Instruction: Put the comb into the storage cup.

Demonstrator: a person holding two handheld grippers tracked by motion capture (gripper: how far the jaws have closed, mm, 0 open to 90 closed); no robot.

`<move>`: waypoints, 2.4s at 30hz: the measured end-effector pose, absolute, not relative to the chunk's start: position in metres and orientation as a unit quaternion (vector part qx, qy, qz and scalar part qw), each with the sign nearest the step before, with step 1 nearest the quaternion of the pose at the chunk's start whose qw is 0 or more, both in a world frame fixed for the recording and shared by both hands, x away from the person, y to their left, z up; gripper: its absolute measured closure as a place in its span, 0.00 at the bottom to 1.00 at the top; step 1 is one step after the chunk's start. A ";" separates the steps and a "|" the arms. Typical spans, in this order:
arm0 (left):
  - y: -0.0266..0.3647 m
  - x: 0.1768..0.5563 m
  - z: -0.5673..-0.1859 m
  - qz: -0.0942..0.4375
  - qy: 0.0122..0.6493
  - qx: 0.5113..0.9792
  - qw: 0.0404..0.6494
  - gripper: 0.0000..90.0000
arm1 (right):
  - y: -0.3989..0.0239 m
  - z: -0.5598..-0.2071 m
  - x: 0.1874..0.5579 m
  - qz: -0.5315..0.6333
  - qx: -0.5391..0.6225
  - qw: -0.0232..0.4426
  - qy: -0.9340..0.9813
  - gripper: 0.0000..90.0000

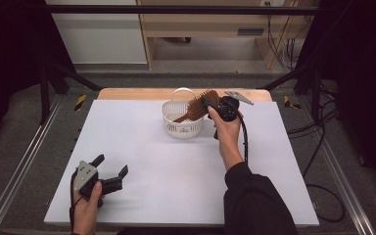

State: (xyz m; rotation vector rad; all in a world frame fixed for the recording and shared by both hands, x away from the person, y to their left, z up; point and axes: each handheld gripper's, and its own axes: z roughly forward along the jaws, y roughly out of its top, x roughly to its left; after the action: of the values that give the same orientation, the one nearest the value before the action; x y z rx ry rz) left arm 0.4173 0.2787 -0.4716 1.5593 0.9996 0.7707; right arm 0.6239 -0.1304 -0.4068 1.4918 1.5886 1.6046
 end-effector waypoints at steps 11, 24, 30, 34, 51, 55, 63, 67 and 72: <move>0.279 0.417 -0.472 0.324 0.421 0.655 0.538 0.03 | -0.128 -0.406 0.623 0.579 0.538 0.217 0.573 0.25; 0.279 0.417 -0.472 0.324 0.420 0.656 0.537 0.03 | -0.129 -0.403 0.622 0.581 0.536 0.223 0.570 0.23; 0.279 0.417 -0.472 0.324 0.421 0.655 0.538 0.03 | -0.130 -0.401 0.621 0.582 0.535 0.225 0.569 0.22; 0.279 0.417 -0.472 0.324 0.421 0.656 0.537 0.03 | -0.131 -0.399 0.620 0.583 0.532 0.230 0.569 0.21; 0.279 0.417 -0.472 0.324 0.421 0.655 0.537 0.03 | -0.136 -0.389 0.613 0.591 0.523 0.253 0.560 0.14; 0.279 0.417 -0.472 0.323 0.422 0.654 0.538 0.03 | -0.137 -0.385 0.609 0.596 0.515 0.258 0.560 0.14; 0.279 0.417 -0.472 0.324 0.422 0.654 0.538 0.03 | -0.141 -0.379 0.604 0.607 0.501 0.258 0.561 0.12; 0.279 0.417 -0.472 0.324 0.422 0.654 0.538 0.03 | -0.144 -0.378 0.602 0.606 0.501 0.259 0.561 0.13; 0.280 0.418 -0.472 0.324 0.422 0.654 0.537 0.03 | -0.151 -0.373 0.599 0.605 0.496 0.266 0.564 0.13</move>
State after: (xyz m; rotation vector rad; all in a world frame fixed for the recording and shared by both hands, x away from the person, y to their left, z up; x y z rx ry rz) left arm 0.4175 0.2803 -0.4716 1.5564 1.0048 0.7720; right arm 0.5990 -0.1511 -0.3729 1.3380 1.5214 1.6328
